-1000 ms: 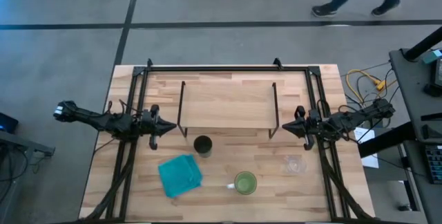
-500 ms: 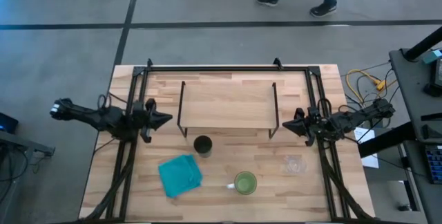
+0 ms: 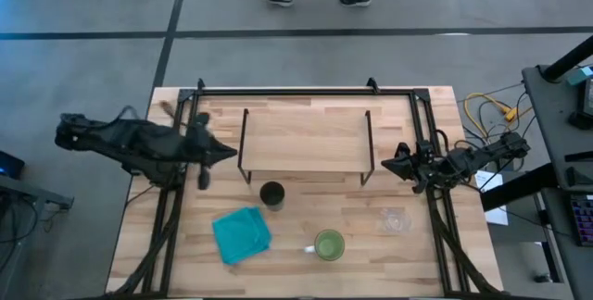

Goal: Stack small to large cups/mugs on shelf
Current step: Put the black cup on the shelf

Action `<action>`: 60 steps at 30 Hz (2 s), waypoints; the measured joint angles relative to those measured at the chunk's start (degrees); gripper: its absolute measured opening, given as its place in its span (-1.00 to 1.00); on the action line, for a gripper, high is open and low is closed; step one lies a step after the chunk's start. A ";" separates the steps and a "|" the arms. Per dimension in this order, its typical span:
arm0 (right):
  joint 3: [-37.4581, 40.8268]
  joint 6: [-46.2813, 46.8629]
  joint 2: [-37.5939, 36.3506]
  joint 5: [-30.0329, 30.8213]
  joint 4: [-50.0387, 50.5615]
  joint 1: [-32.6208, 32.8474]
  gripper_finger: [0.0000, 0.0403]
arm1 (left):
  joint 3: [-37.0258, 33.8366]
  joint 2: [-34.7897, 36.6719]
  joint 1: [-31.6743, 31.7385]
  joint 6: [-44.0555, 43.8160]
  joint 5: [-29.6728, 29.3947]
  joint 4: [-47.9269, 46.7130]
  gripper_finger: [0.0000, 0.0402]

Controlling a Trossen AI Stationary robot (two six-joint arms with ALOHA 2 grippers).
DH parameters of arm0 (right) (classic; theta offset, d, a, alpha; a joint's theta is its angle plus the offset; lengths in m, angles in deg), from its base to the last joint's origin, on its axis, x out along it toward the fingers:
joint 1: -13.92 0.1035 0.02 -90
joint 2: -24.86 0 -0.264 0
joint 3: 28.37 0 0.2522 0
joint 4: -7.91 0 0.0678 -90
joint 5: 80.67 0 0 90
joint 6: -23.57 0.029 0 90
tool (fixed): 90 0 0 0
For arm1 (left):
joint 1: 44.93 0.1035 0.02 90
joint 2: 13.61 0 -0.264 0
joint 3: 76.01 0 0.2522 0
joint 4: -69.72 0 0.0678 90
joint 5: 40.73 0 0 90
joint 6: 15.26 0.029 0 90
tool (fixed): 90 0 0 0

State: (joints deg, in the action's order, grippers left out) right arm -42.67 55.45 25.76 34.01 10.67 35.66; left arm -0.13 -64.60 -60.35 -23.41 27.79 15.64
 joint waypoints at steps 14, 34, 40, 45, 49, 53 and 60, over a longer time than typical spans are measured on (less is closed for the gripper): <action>0.00 -12.07 0.01 -0.02 0.06 0.00 -0.96 | 14.87 -21.07 0.02 4.11 0.33 -3.49 -1.00; 0.00 -12.83 -0.02 -0.02 0.26 -0.02 -0.96 | 17.35 -34.94 0.39 -3.54 16.81 -9.24 -1.00; 0.00 -12.17 -0.02 -0.02 0.23 0.00 -0.96 | 17.37 -36.37 0.46 -5.02 20.55 -9.20 -0.95; 0.00 -9.30 0.00 -0.04 0.38 -0.02 -0.96 | 17.94 -37.19 0.31 -8.28 22.01 -9.10 -0.75; 0.00 -9.15 0.00 -0.04 0.45 0.00 -0.96 | 18.00 -37.19 0.31 -8.47 21.64 -9.14 -0.61; 0.00 -9.13 0.00 -0.04 0.47 -0.02 -0.96 | 16.97 -37.17 0.31 -10.16 21.11 -9.16 -0.57; 0.00 -8.93 0.00 -0.04 0.45 0.00 -0.96 | 14.51 -37.39 0.12 -12.61 21.46 -6.99 -0.57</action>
State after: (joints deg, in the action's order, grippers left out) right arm -42.67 46.51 25.76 33.97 11.12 35.66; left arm 14.38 -101.99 -60.24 -36.01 49.26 8.66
